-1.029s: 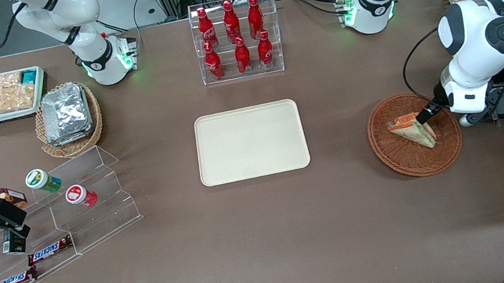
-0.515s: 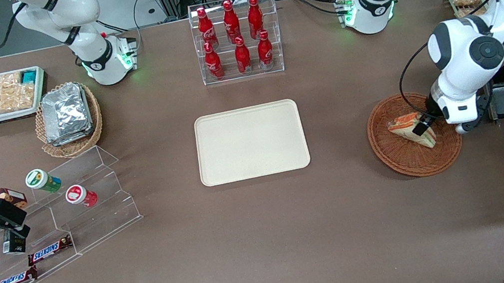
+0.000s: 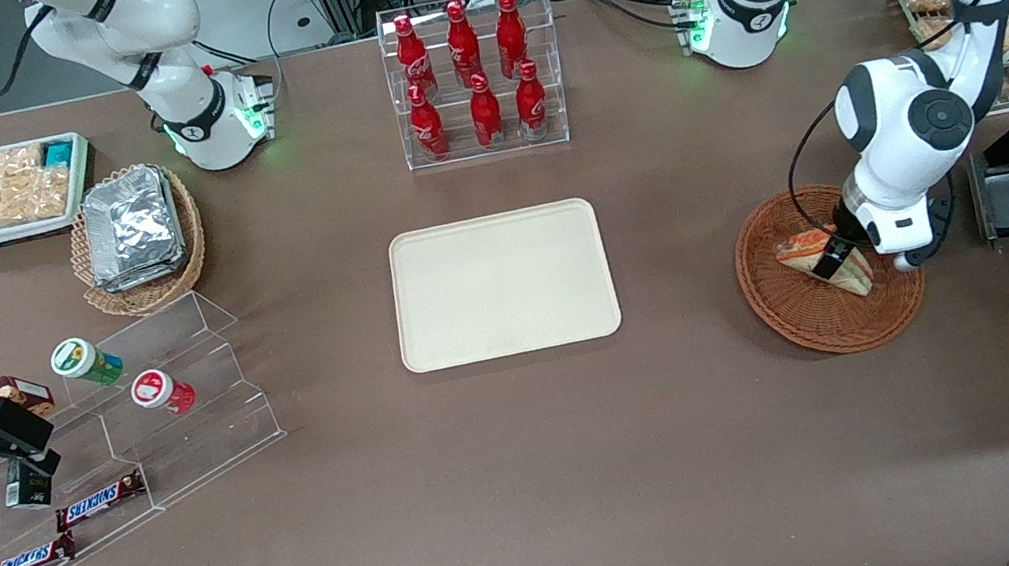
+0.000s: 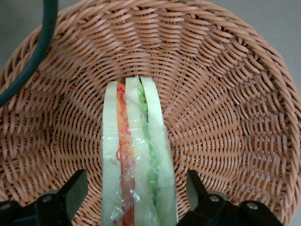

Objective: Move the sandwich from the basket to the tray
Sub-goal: 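Lower the left gripper and close it on the sandwich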

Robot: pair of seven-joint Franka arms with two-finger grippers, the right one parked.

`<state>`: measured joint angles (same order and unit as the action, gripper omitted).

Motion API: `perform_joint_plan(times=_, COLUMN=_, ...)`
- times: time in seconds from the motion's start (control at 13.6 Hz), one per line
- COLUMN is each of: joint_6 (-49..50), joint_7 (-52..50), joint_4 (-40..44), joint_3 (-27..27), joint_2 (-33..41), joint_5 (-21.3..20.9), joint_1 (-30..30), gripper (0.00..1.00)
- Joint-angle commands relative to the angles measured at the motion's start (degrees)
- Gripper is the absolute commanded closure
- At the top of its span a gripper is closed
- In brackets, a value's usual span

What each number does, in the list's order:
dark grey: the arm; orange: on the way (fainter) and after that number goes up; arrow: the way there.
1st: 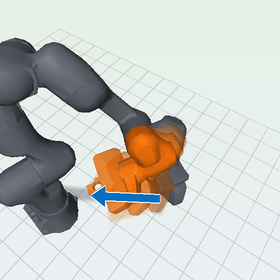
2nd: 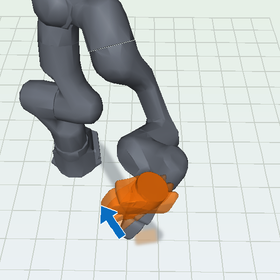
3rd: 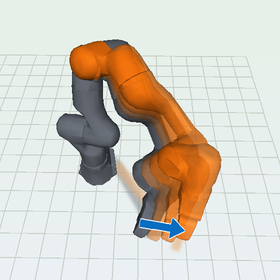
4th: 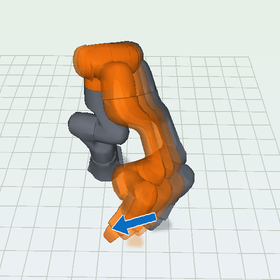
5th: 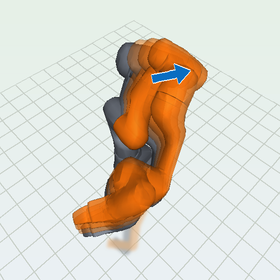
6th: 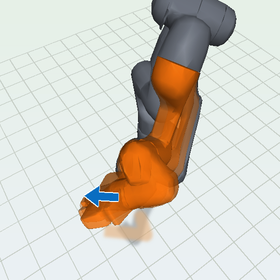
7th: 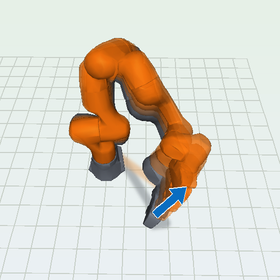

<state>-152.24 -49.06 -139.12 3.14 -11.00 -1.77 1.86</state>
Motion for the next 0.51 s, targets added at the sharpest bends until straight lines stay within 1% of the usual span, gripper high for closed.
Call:
perform_joint_plan(times=0.0, joint_6=-1.49, joint_7=-2.09, joint_4=-0.1, joint_3=0.11, joint_2=-0.43, joint_5=-0.33, joint_1=-0.1, gripper=1.0)
perform_joint_plan(times=0.29, joint_6=-1.05, joint_7=-1.83, joint_4=0.16, joint_3=0.11, joint_2=0.97, joint_5=-0.42, joint_1=-0.01, gripper=1.0)
perform_joint_plan(times=0.37, joint_6=-0.35, joint_7=-1.31, joint_4=0.17, joint_3=0.11, joint_2=2.28, joint_5=-0.34, joint_1=-0.01, gripper=1.0)
perform_joint_plan(times=0.44, joint_6=2.62, joint_7=-0.96, joint_4=0.69, joint_3=0.11, joint_2=4.3, joint_5=-0.42, joint_1=-0.01, gripper=1.0)
